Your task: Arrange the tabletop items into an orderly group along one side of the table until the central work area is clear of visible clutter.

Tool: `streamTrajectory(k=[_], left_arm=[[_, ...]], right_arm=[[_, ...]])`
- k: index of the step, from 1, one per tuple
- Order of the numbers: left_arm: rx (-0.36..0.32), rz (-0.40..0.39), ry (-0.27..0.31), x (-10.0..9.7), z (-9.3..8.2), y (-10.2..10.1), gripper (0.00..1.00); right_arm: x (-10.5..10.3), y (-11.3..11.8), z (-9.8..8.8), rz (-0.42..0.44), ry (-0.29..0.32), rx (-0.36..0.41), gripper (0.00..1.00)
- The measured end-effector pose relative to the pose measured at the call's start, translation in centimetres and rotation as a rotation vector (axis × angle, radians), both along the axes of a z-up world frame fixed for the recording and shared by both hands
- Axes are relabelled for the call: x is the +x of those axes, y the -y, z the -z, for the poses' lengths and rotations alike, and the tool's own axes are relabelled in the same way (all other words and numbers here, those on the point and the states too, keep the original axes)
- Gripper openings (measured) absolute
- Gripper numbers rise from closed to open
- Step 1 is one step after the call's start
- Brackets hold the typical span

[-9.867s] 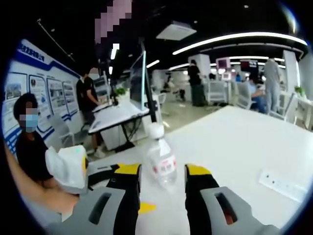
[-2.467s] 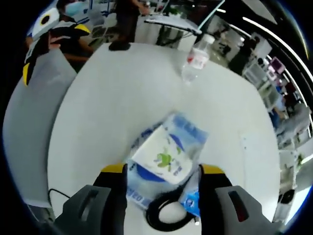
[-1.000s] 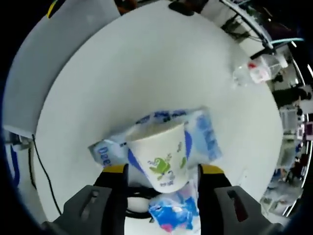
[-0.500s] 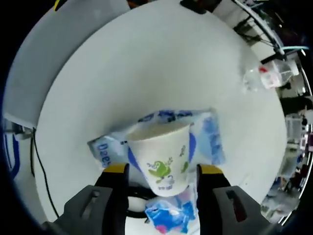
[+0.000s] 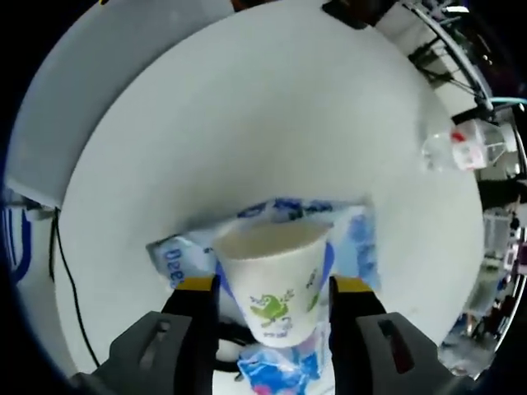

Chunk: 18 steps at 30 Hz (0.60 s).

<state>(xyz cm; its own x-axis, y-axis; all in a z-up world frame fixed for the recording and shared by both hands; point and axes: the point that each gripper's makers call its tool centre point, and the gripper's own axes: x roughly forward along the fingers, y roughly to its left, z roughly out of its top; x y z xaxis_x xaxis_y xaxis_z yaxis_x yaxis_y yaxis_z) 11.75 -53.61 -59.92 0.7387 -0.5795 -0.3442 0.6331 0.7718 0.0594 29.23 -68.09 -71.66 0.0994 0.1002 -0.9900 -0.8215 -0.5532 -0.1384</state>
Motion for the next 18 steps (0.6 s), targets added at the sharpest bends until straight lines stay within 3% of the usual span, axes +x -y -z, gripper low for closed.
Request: streamTrajectory(k=[18], left_arm=[[-0.013, -0.006, 0.002, 0.10, -0.14, -0.11, 0.99]], right_arm=[[-0.45, -0.33, 0.92, -0.079, 0.006, -0.047, 0.46]])
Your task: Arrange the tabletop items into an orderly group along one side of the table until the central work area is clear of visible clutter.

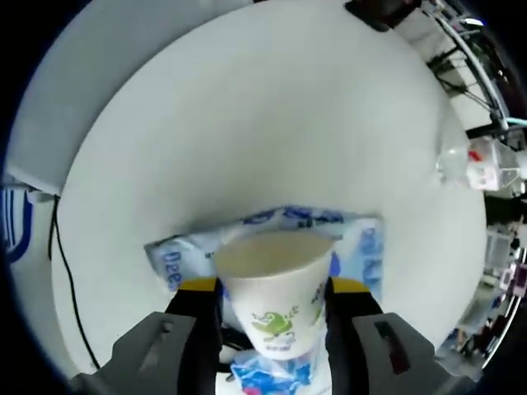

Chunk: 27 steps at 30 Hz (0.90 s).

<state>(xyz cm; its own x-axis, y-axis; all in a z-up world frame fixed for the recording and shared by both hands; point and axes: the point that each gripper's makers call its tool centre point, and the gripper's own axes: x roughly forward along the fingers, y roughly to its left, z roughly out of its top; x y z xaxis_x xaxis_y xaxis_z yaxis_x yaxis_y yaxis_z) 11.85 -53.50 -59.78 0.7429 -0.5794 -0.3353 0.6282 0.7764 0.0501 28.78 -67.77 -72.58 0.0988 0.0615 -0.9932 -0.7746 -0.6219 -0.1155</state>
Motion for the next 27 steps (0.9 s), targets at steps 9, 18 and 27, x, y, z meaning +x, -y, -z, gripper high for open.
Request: streamTrajectory(k=[9, 18, 27], left_arm=[[-0.048, -0.022, 0.001, 0.3, -0.5, -0.3, 0.99], [-0.050, -0.019, 0.002, 0.3, -0.5, -0.3, 0.99], [-0.052, -0.015, -0.005, 0.2, -0.6, -0.2, 0.99]], right_arm=[[-0.1, 0.2, 0.0, 0.002, -0.010, -0.004, 0.45], [0.2, -0.3, -0.8, 0.036, -0.015, 0.022, 0.43], [1.2, -1.1, -1.9, 0.097, -0.006, 0.085, 0.42]])
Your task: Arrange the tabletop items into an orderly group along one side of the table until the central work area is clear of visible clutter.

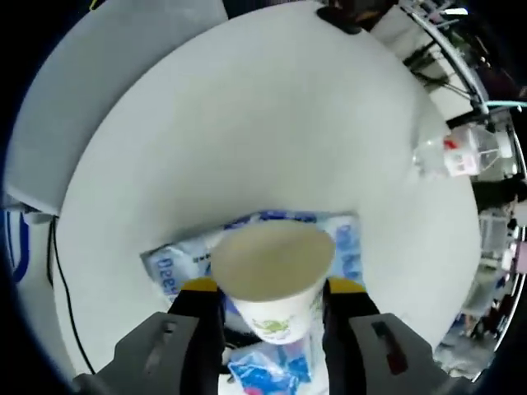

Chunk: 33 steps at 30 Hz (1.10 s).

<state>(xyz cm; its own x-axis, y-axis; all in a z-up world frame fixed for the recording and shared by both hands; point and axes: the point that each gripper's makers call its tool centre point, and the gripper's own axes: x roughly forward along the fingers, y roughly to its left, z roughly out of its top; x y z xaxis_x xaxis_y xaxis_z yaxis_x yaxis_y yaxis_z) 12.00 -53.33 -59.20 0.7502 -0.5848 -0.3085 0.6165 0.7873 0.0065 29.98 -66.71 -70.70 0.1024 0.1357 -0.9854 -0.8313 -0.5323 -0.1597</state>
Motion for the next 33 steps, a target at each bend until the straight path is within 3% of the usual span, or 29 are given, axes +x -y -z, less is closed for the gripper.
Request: streamTrajectory(k=[6, 15, 33], left_arm=[[0.004, -0.001, -0.003, 0.0, 0.0, 0.0, 0.99], [0.011, -0.007, -0.004, 0.0, 0.1, -0.1, 0.99], [0.007, -0.014, -0.010, 0.1, 0.1, -0.2, 0.99]], right_arm=[[0.2, -0.5, -0.4, 0.014, 0.003, 0.027, 0.42], [1.0, -1.7, -1.8, 0.165, -0.020, 0.156, 0.41], [1.3, -2.1, -2.5, 0.328, -0.035, 0.272, 0.40]])
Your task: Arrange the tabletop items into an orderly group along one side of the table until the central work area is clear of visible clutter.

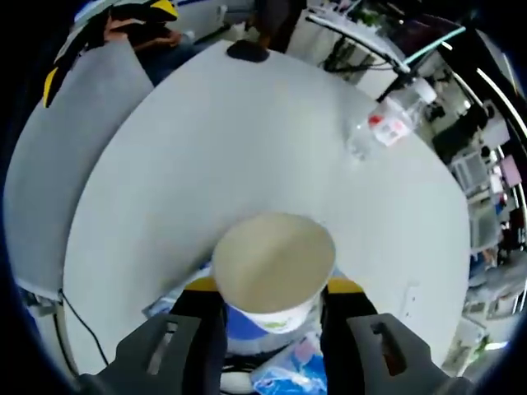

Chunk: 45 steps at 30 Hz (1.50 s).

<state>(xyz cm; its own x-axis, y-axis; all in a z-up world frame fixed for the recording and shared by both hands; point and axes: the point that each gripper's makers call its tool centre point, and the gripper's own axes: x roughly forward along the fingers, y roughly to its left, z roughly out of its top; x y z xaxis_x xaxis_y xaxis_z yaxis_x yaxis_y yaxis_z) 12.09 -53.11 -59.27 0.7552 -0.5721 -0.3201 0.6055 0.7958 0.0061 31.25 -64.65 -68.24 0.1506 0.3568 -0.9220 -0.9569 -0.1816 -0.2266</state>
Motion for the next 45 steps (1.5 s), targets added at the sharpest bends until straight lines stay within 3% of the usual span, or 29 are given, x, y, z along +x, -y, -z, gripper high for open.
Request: streamTrajectory(k=[15, 26, 45], left_arm=[[0.001, -0.003, 0.003, 0.0, 0.0, -0.1, 0.99], [-0.008, -0.004, 0.006, 0.0, -0.2, -0.1, 0.99], [-0.003, -0.005, 0.005, 0.0, -0.2, 0.0, 0.99]], right_arm=[[1.0, -0.4, -1.2, 0.106, -0.002, 0.087, 0.39], [0.6, 0.0, -1.5, 0.175, -0.016, 0.133, 0.39], [1.2, -0.9, -2.0, 0.387, -0.092, 0.320, 0.39]])
